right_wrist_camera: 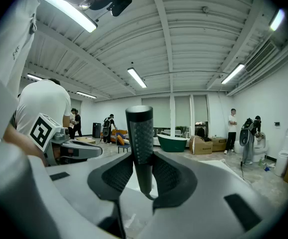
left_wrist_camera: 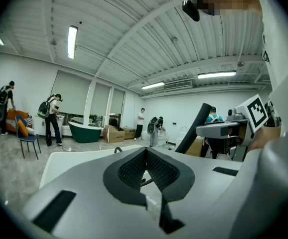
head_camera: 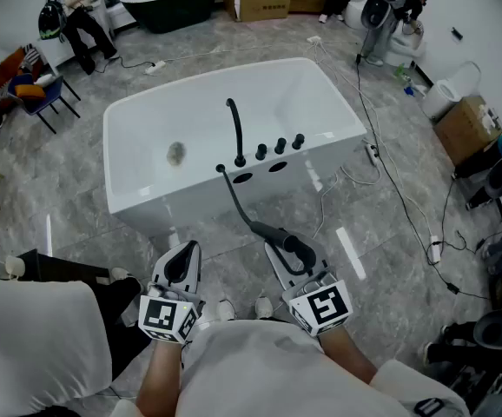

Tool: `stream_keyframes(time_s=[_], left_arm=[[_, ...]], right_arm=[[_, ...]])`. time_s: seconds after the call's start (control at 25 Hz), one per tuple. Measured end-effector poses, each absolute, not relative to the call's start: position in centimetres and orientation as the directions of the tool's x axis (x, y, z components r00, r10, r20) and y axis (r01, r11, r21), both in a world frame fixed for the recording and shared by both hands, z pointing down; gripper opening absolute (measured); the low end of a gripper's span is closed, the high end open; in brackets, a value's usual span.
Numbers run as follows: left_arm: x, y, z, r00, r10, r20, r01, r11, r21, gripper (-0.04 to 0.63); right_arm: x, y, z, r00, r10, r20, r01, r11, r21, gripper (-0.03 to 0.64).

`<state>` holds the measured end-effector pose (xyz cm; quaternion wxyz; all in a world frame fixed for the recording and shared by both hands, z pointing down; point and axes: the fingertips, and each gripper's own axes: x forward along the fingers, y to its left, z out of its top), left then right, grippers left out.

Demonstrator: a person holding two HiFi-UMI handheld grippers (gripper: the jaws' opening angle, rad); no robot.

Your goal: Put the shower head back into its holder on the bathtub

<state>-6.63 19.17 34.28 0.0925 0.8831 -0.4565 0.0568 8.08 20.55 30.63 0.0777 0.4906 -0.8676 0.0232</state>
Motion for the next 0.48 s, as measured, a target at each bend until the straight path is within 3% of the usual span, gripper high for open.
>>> stream_keyframes(time_s=[0.48], left_arm=[[-7.8,19.3,34.5,0.557,-0.808,0.193,-0.830,-0.548,0.100,0.011]], right_arm=[[7.2,20.2,30.7,-0.513,-0.843,0.163,-0.850,0.525,0.039,0.130]])
